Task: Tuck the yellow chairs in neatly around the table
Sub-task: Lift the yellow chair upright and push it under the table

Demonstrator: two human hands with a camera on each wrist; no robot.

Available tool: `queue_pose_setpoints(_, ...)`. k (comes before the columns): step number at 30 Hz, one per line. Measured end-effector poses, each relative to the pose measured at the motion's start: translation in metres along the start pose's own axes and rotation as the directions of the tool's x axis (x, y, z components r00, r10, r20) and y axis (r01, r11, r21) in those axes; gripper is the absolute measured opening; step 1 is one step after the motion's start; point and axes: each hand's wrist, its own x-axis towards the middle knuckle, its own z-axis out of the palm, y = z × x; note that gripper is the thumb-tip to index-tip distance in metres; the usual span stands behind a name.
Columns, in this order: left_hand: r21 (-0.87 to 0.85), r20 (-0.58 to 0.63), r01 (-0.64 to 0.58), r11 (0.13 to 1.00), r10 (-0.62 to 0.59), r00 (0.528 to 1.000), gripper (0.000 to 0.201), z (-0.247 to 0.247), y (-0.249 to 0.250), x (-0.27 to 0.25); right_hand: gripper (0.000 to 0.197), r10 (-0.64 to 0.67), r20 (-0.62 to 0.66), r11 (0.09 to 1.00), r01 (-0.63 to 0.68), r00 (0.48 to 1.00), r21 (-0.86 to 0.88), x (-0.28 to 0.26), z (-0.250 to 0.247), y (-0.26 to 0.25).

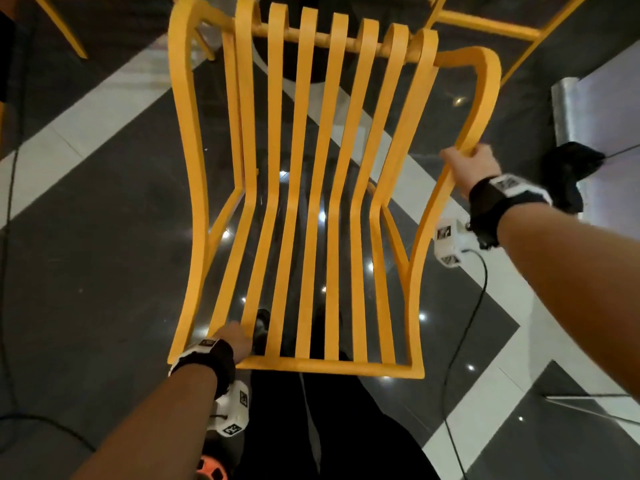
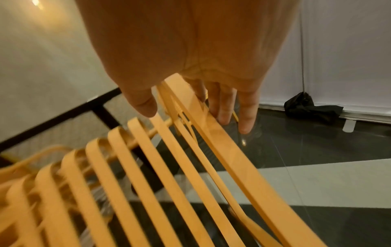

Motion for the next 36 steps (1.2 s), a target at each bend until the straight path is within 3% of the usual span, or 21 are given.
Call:
queue_pose_setpoints(3,0.072,-0.022,-0.035,0.997,0.037,0.999,0.027,-0.019,0.015,-0.029,0.072,-0.037,0.188,0.981,0.072,0.982,-0.181,-0.051,0.021,0.044)
queue_pose_setpoints(5,0.124,-0.032,-0.072,0.99,0.077,0.997,0.044,-0.031,0.028,-0.047,0.066,-0.013,0.392,0.921,0.163,0.92,-0.353,-0.084,0.035,0.072)
queue_pose_setpoints(8,0.192,-0.093,-0.104,0.976,0.124,0.988,0.101,-0.042,0.039,-0.068,0.062,0.079,0.618,0.775,0.341,0.782,-0.531,-0.126,0.045,0.101)
queue_pose_setpoints(10,0.21,-0.14,-0.103,0.972,0.134,0.981,0.131,-0.049,0.046,-0.082,0.078,0.114,0.678,0.689,0.434,0.726,-0.581,-0.147,0.047,0.111)
queue_pose_setpoints(11,0.236,-0.151,-0.109,0.966,0.147,0.977,0.137,-0.053,0.051,-0.09,0.091,0.095,0.698,0.638,0.495,0.71,-0.591,-0.155,0.047,0.115)
queue_pose_setpoints(13,0.331,-0.198,-0.125,0.935,0.198,0.96,0.121,-0.063,0.062,-0.104,0.105,0.054,0.696,0.575,0.548,0.716,-0.608,-0.164,0.041,0.116)
queue_pose_setpoints(16,0.431,-0.289,-0.132,0.893,0.275,0.917,0.053,-0.076,0.076,-0.124,0.081,-0.04,0.63,0.51,0.558,0.775,-0.655,-0.163,0.024,0.107)
queue_pose_setpoints(18,0.476,-0.303,-0.128,0.87,0.298,0.905,0.028,-0.084,0.083,-0.14,0.069,-0.105,0.608,0.444,0.584,0.787,-0.679,-0.162,0.009,0.095)
queue_pose_setpoints(22,0.565,-0.375,-0.081,0.821,0.342,0.862,0.027,-0.1,0.079,-0.163,0.051,-0.268,0.587,0.401,0.642,0.764,-0.653,-0.166,-0.01,0.071)
queue_pose_setpoints(27,0.537,-0.585,-0.07,0.841,0.431,0.687,0.04,-0.128,0.053,-0.173,0.038,-0.411,0.482,0.409,0.629,0.774,-0.661,-0.167,-0.015,0.05)
queue_pose_setpoints(33,0.468,-0.578,-0.095,0.879,0.385,0.719,0.037,-0.174,0.058,-0.176,0.048,-0.381,0.498,0.429,0.626,0.779,-0.651,-0.149,-0.021,0.018)
queue_pose_setpoints(36,0.447,-0.611,-0.115,0.887,0.396,0.685,0.026,-0.19,0.066,-0.178,0.047,-0.437,0.444,0.424,0.615,0.782,-0.665,-0.133,-0.03,0.012)
